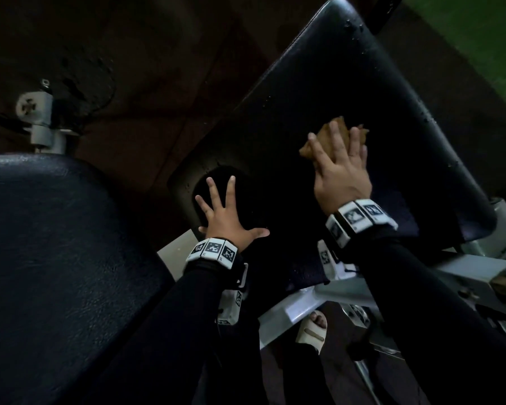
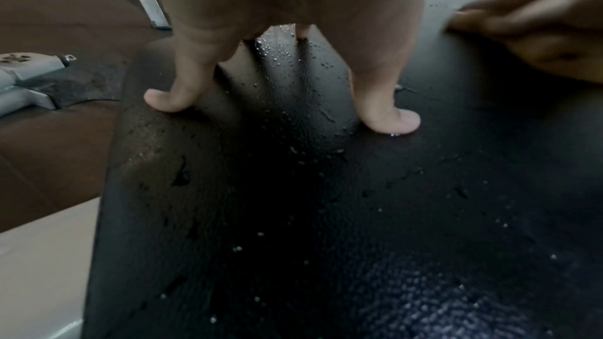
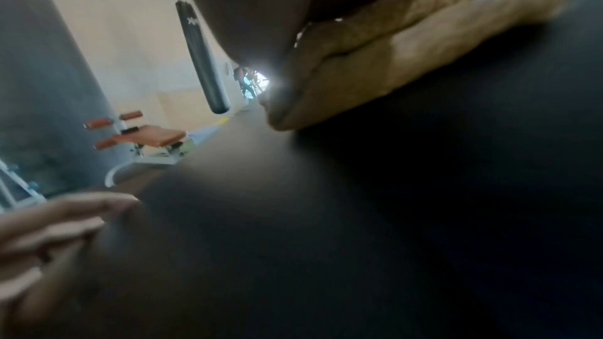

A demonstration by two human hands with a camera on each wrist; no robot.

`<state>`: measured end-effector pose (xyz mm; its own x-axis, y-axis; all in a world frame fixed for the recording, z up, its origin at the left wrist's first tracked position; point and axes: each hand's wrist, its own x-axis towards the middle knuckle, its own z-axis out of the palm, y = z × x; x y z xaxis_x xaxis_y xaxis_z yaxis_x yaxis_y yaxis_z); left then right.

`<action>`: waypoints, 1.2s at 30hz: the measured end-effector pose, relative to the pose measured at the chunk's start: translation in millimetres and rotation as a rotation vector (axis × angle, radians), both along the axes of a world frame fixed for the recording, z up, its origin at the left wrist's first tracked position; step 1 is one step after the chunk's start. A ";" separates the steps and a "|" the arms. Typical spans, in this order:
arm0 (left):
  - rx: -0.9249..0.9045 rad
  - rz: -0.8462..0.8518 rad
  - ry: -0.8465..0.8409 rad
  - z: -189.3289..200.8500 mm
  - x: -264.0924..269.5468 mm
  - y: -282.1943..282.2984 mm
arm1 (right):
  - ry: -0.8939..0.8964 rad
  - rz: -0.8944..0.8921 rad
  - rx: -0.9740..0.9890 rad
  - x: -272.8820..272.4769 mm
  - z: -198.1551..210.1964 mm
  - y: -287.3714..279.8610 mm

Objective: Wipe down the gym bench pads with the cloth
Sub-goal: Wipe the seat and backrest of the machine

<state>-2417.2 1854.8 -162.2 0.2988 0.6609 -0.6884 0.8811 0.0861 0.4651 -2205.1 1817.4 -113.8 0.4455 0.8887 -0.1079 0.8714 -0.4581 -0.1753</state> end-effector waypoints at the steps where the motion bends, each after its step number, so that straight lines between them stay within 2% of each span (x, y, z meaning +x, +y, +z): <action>1: 0.004 0.002 -0.001 -0.2 -0.2 0.1 | 0.001 0.028 -0.016 -6.9 -3.4 8.5; 4: 0.016 0.014 -0.002 -0.3 -0.3 0.1 | 0.012 0.185 -0.054 -33.3 -15.4 8.8; 7: 0.034 0.016 0.002 0.3 -0.3 -1.2 | -0.006 0.328 -0.081 -55.4 -25.7 -26.1; 10: 0.027 0.012 0.002 1.4 0.5 -1.5 | -0.037 0.350 -0.076 -52.2 -22.3 -72.2; 13: 0.010 0.004 0.003 2.5 0.9 -0.2 | -0.065 0.352 -0.135 -27.1 -8.1 -100.1; 16: 0.004 0.003 0.008 4.2 1.1 -0.1 | -0.009 0.220 -0.102 2.2 3.1 -92.7; 19: 0.008 0.005 0.013 4.2 1.8 -0.8 | 0.035 0.067 -0.001 14.8 5.8 -59.3; 21: 0.005 0.014 0.010 3.7 2.3 -0.7 | 0.021 0.025 0.027 12.9 3.0 -30.5; 24: 0.011 0.018 -0.001 3.3 2.4 -0.5 | 0.029 0.074 -0.001 -3.4 -3.7 4.2; 27: 0.022 0.017 -0.002 2.9 1.6 -1.1 | 0.022 0.235 -0.073 -28.7 -14.3 10.0; 31: 0.030 0.025 -0.002 2.1 1.8 -1.9 | 0.024 0.408 -0.209 -49.0 -22.5 -25.1; 34: 0.015 0.029 -0.002 2.4 3.1 -1.4 | 0.034 0.419 -0.241 -44.5 -12.2 -56.7; 36: 0.001 0.025 -0.001 3.0 3.5 -0.4 | 0.036 0.360 -0.231 -33.6 -1.7 -70.2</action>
